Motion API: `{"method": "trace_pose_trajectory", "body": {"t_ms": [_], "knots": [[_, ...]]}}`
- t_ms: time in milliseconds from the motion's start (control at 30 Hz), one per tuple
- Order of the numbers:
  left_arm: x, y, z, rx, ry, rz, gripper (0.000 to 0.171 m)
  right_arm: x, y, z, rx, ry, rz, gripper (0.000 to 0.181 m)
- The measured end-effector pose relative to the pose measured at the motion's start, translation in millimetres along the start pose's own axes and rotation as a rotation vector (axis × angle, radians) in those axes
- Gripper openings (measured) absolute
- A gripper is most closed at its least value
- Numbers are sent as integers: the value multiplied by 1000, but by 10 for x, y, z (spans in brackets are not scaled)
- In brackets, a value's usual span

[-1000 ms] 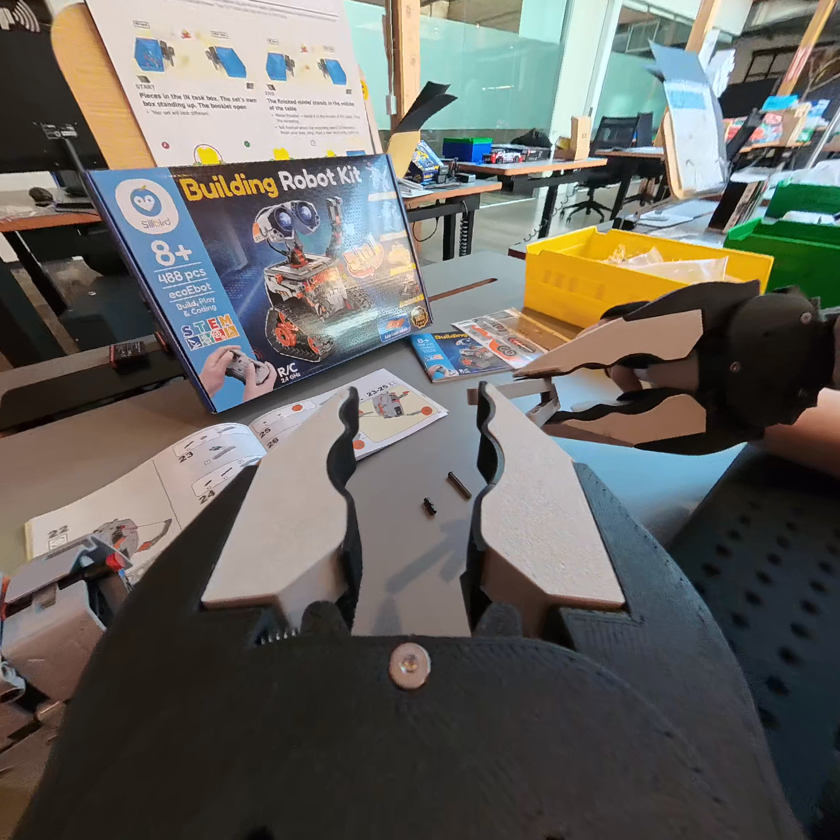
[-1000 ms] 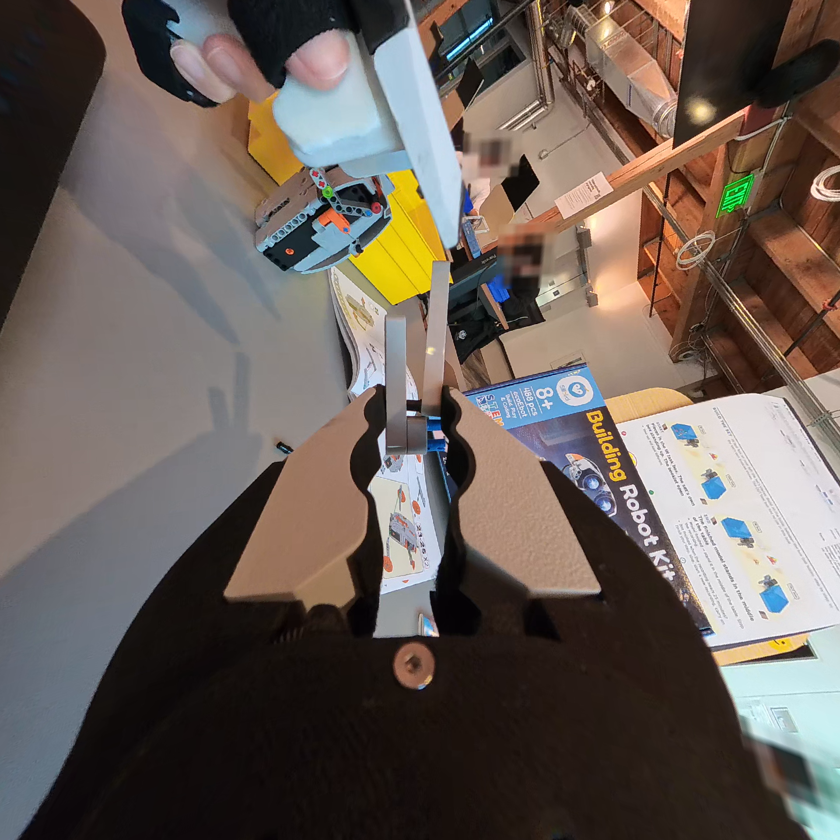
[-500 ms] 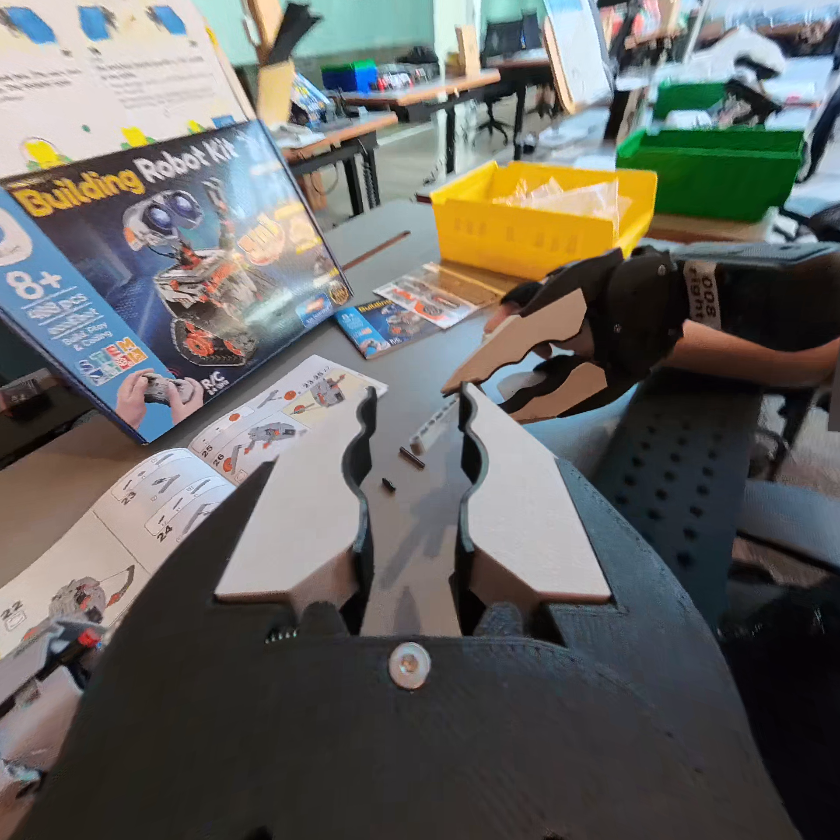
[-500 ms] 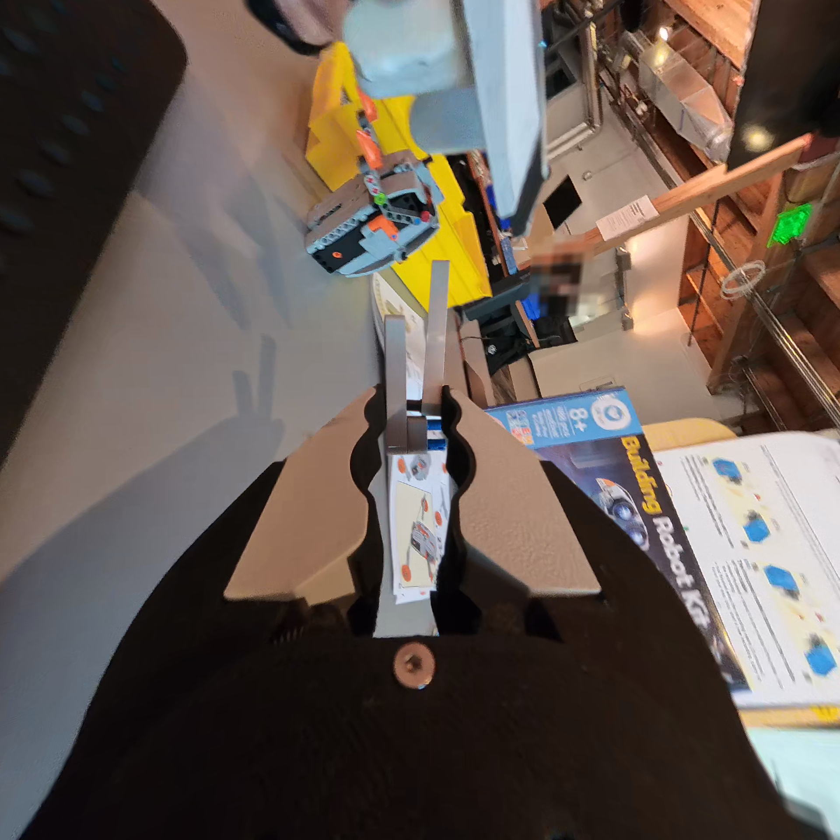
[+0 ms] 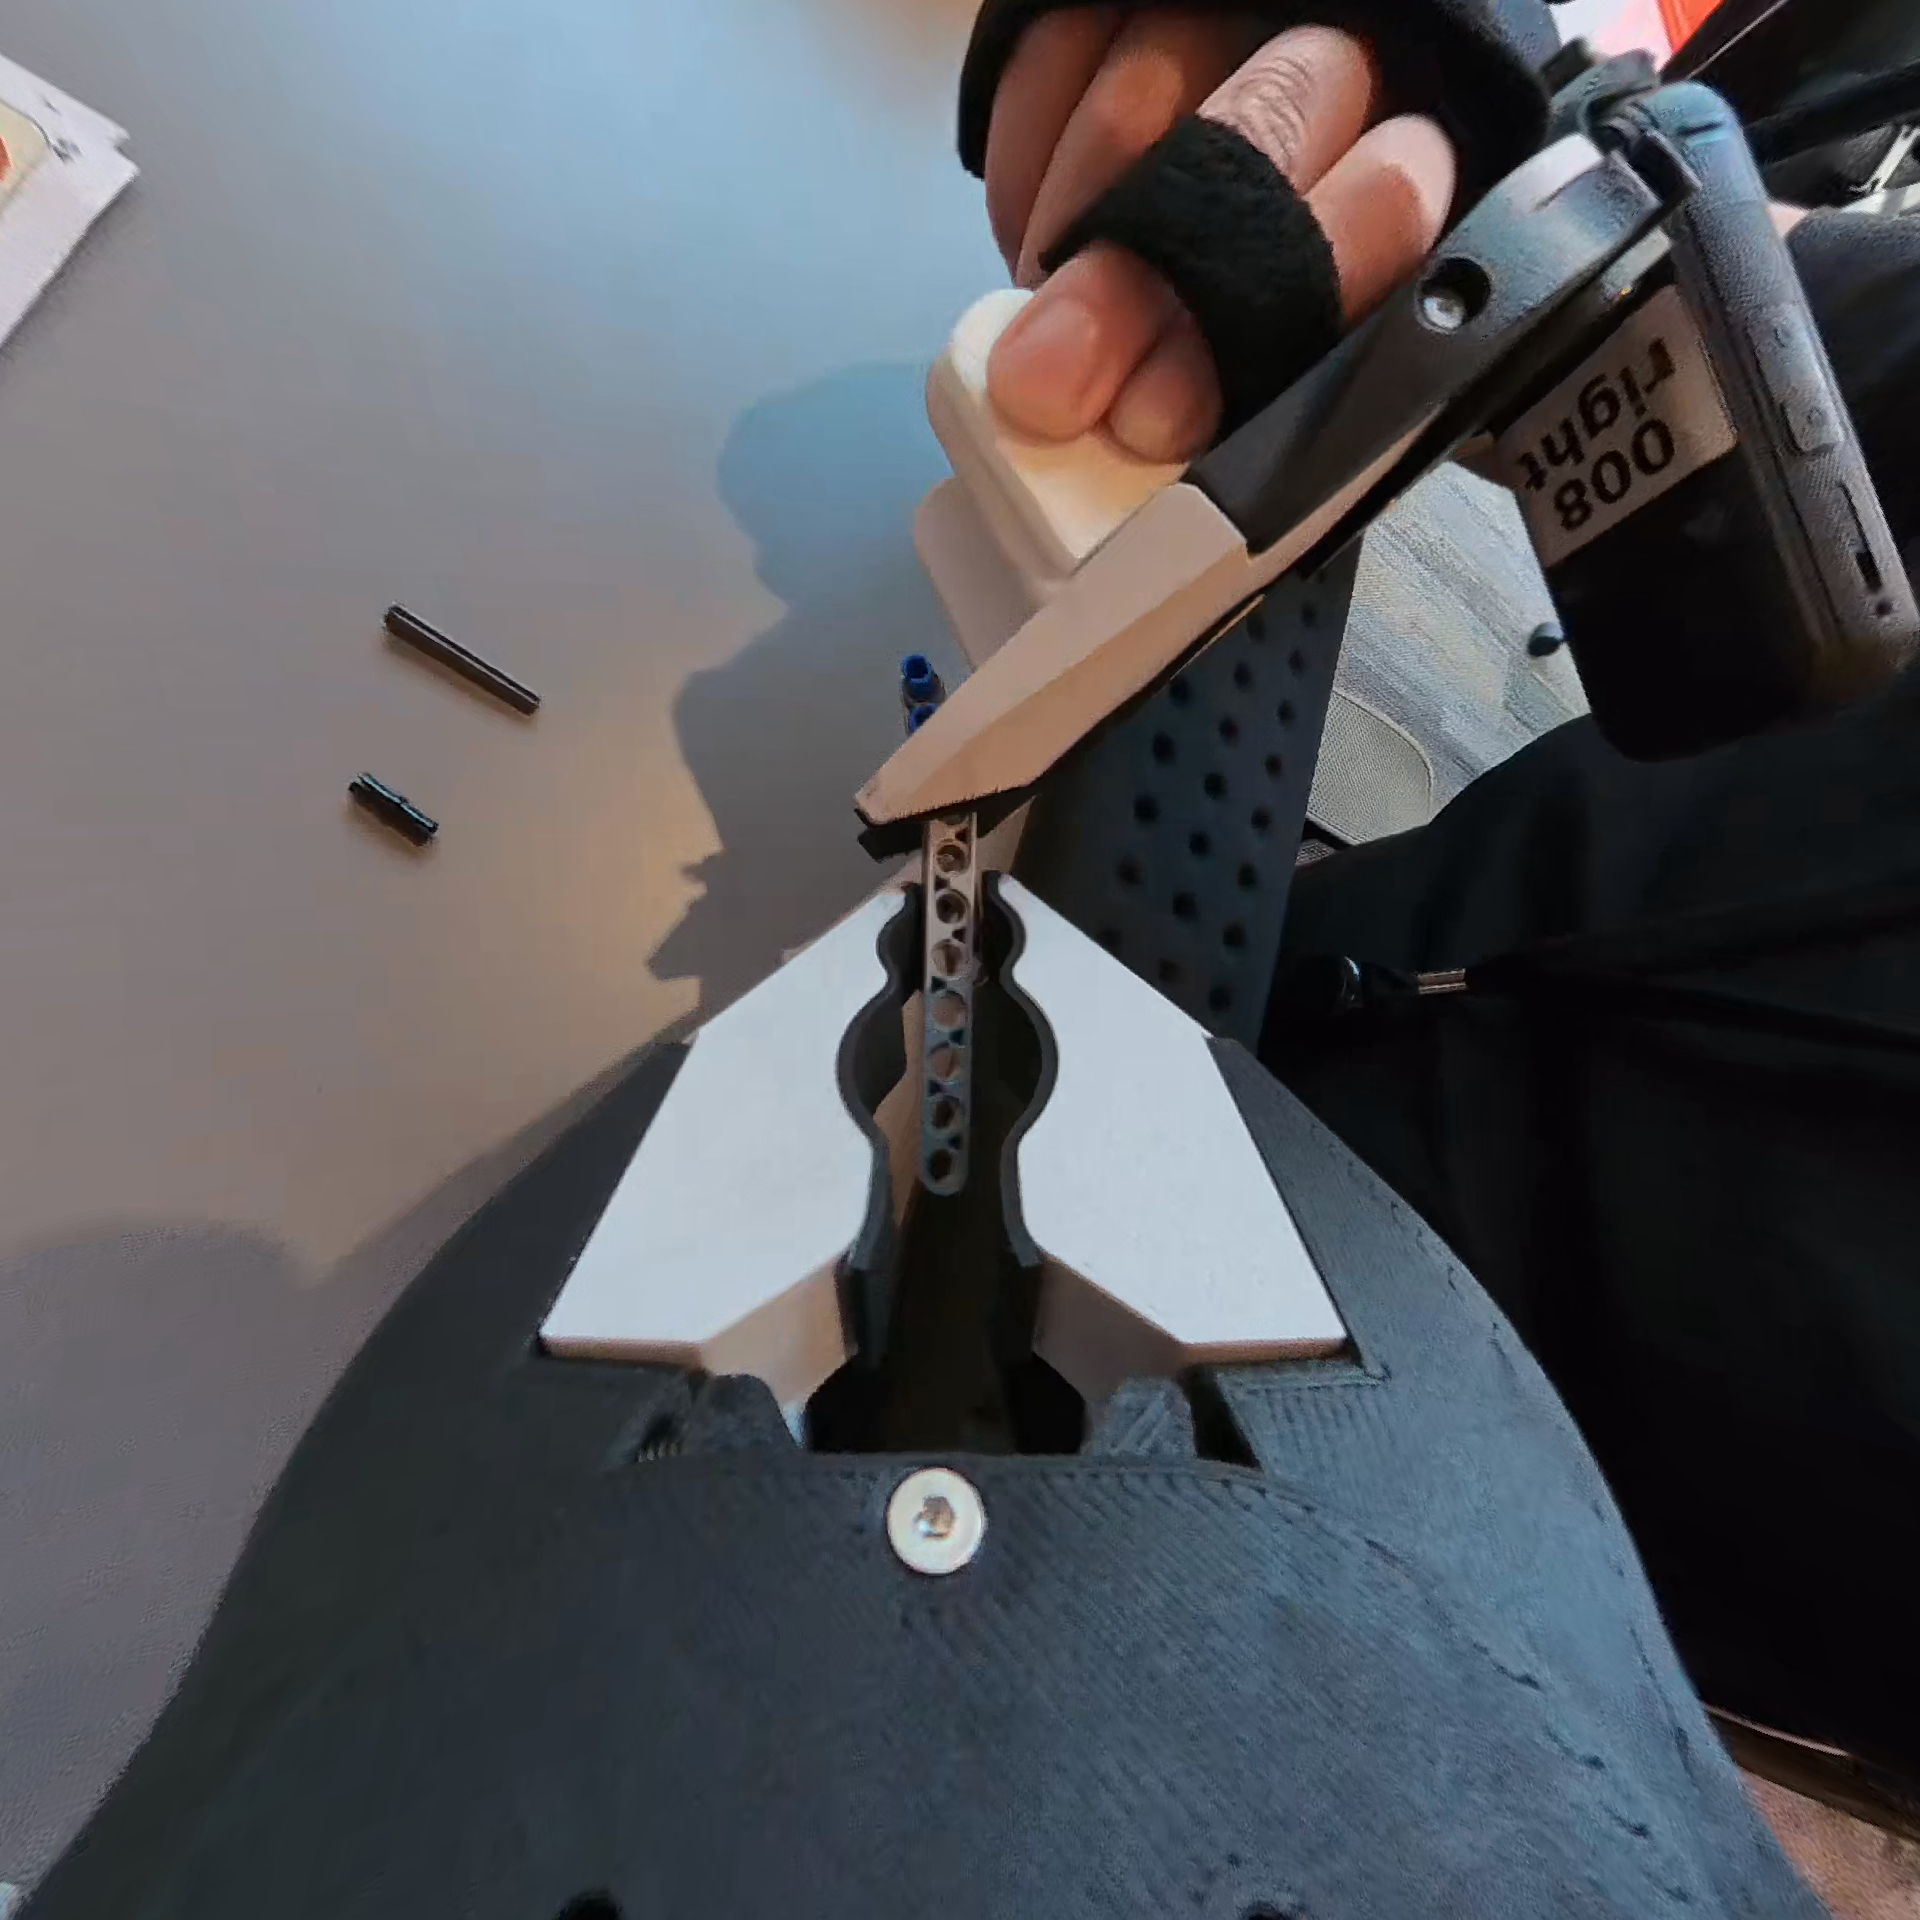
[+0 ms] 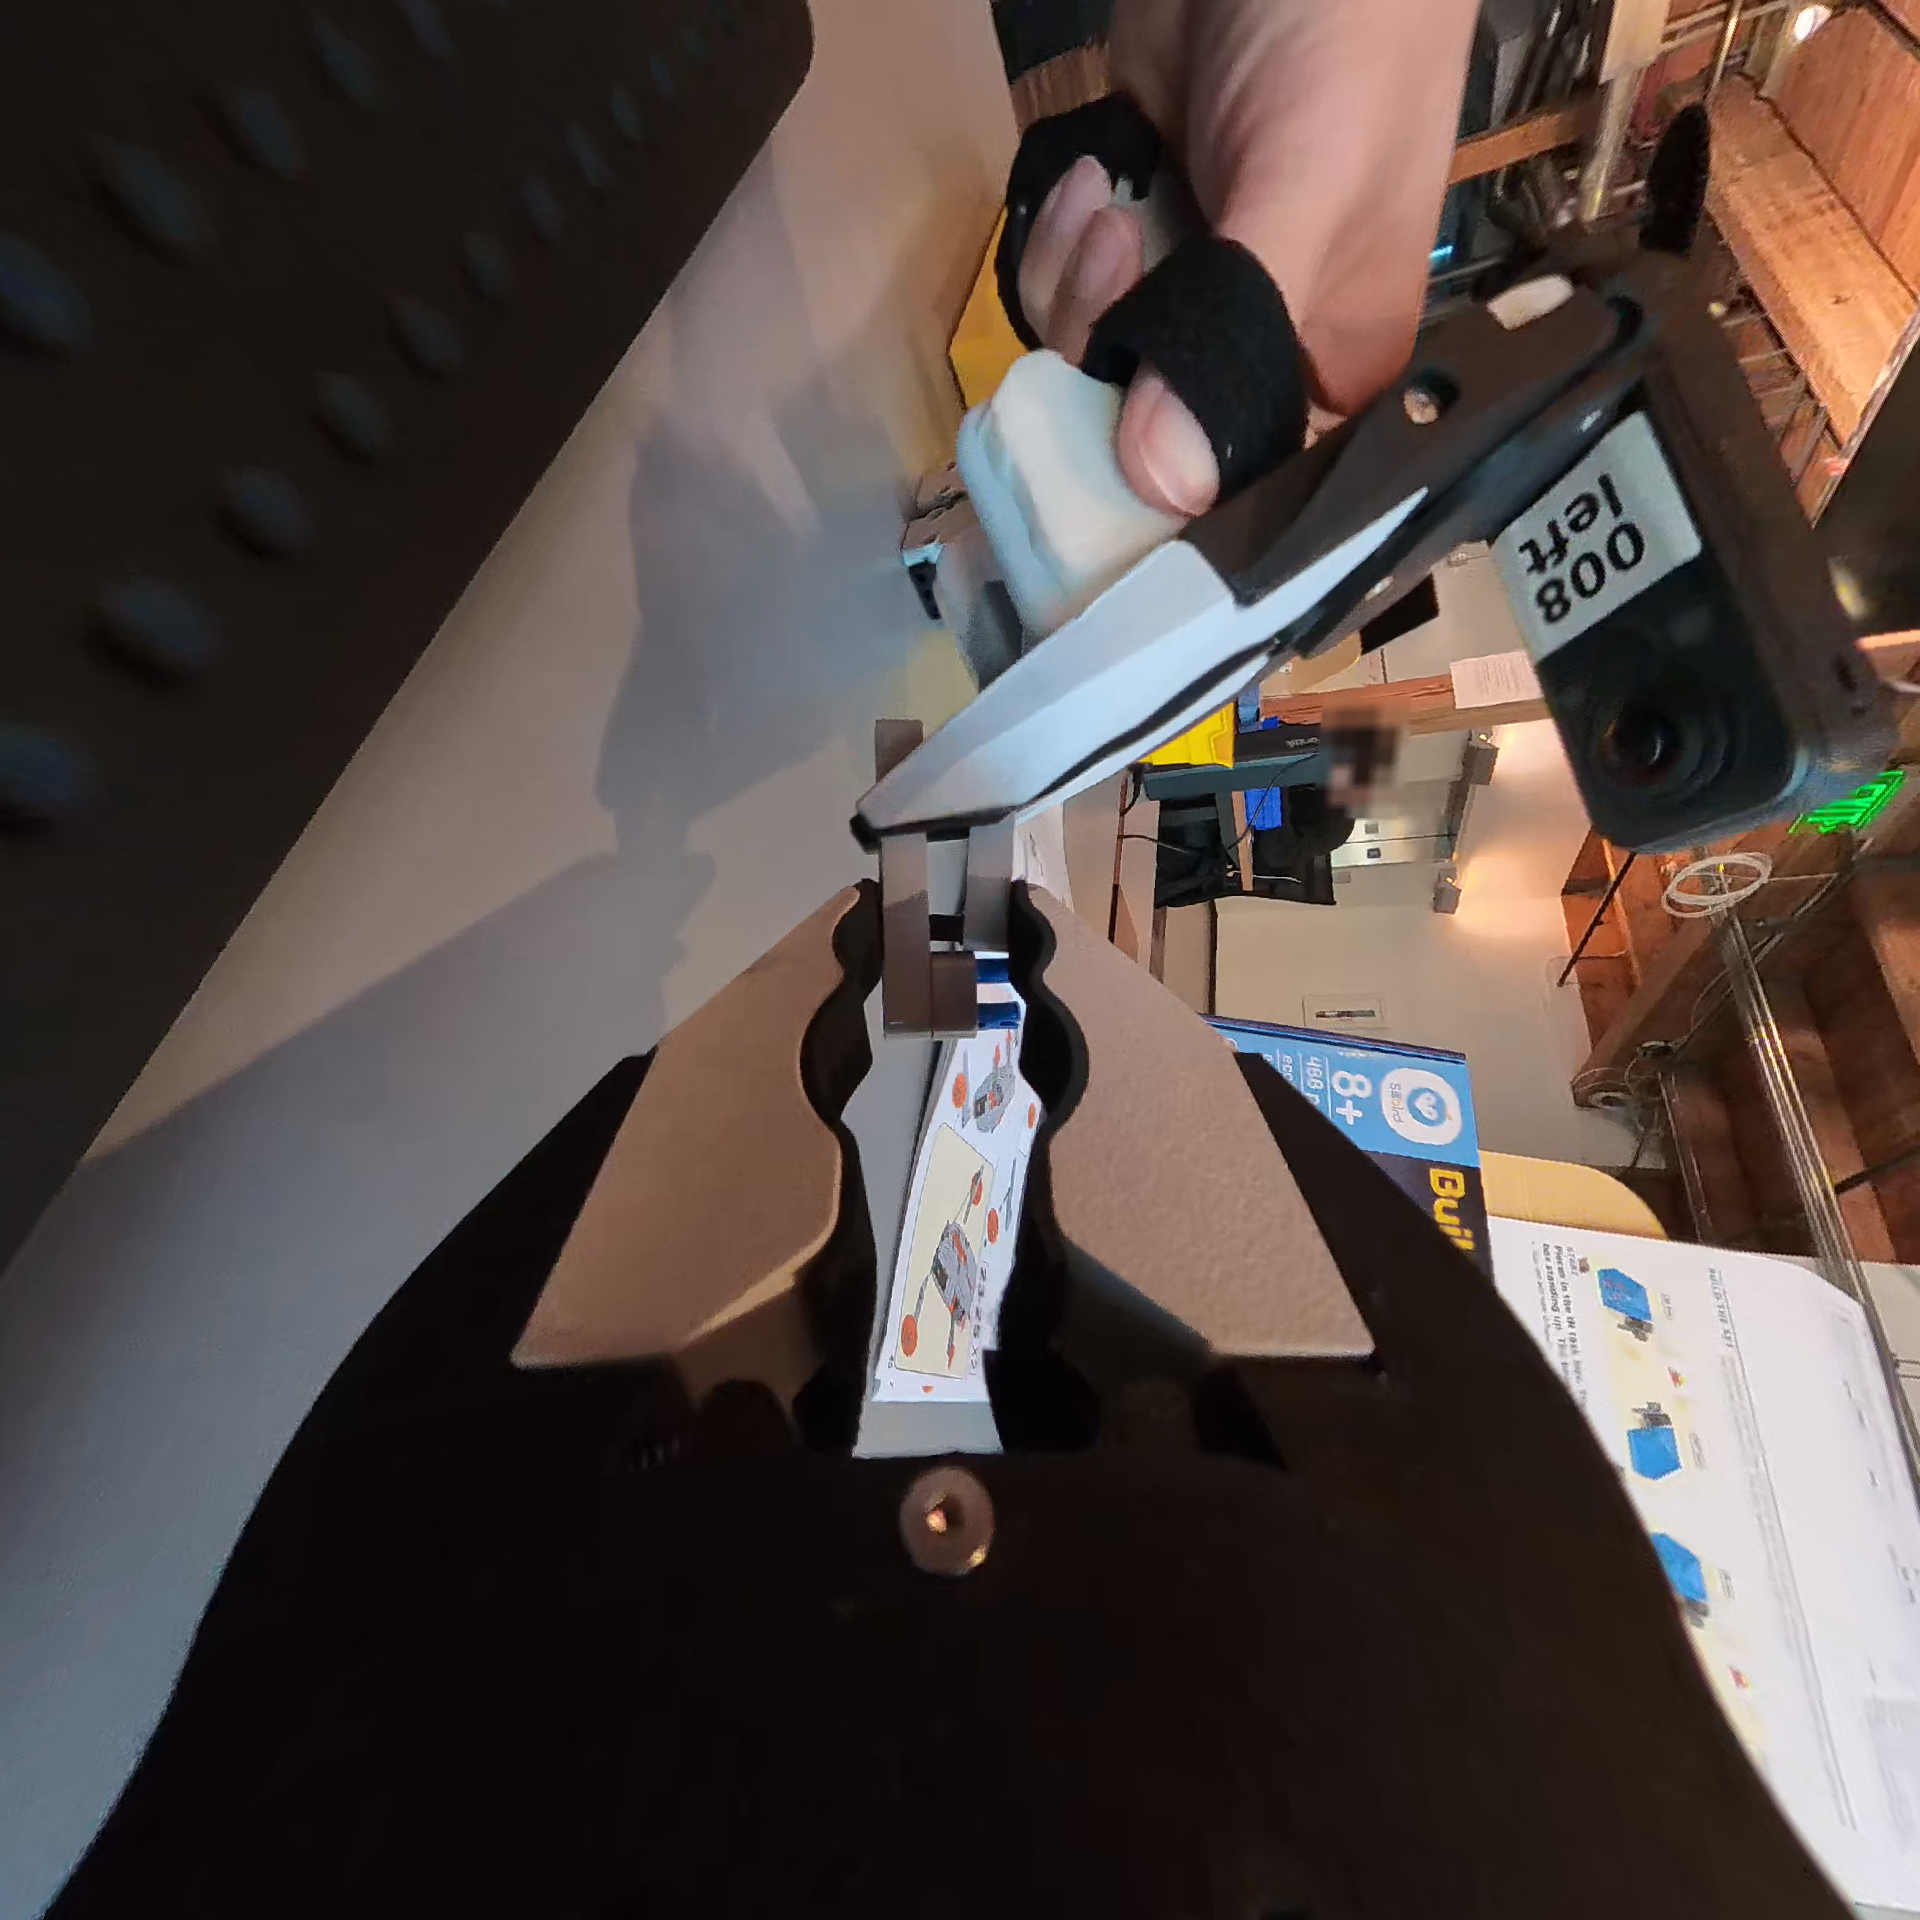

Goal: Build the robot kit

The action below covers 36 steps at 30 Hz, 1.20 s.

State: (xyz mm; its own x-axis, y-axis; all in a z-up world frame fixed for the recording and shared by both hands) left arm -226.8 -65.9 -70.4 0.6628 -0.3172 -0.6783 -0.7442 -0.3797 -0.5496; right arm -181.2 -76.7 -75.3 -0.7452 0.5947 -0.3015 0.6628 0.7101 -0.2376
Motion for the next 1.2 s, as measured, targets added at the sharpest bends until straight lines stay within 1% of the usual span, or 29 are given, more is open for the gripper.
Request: {"method": "trace_pose_trajectory", "body": {"t_ms": [100,333,467,567,667,733,800,867,900,933,967,1033,1067,1100,1133,1200], "knots": [[46,17,32,-51,19,10,6,13,27,45,-19,-20,8,22],[39,81,19,-170,99,38,6,25,-26,87,-10,-32,-44,23],[-43,38,-22,-224,158,10,6,8,-38,-8,35,28,-72,24],[-111,-7,-51,-231,176,-34,6,-11,28,-124,90,90,-61,31],[-188,-49,-82,-238,198,-95,6,-74,113,-247,184,137,-76,36],[-271,-92,-104,-242,207,-156,6,-130,184,-349,294,163,-99,36],[-377,-127,-140,-234,215,-215,6,-173,246,-456,489,166,-152,38],[-488,-150,-211,-233,249,-266,6,-219,234,-541,722,113,-278,47],[-535,-146,-247,-233,269,-276,6,-250,210,-573,790,81,-342,50],[-572,-133,-257,-230,265,-279,6,-287,181,-594,797,68,-388,53],[-595,-104,-249,-225,247,-266,6,-323,148,-601,756,74,-412,53],[-629,-79,-251,-230,246,-267,6,-358,49,-577,639,86,-419,52],[-641,-85,-260,-239,260,-282,6,-350,-16,-550,618,67,-424,49],[-649,-96,-267,-242,267,-300,6,-328,-64,-547,653,50,-429,44],[-654,-111,-264,-238,260,-321,6,-300,-88,-579,746,36,-442,42],[-684,-162,-287,-212,253,-387,6,-281,-98,-674,994,-25,-531,43]]}}
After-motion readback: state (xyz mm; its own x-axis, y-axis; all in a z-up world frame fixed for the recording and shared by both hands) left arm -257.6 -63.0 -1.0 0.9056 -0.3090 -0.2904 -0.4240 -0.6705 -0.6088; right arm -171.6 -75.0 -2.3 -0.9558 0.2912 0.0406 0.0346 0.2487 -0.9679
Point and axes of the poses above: each gripper's, where its closed fingertips meet, x out along the fingers, y out of its underside, z = x × y across the jaws, the point moved 4 cm from there along -x, back along the fingers
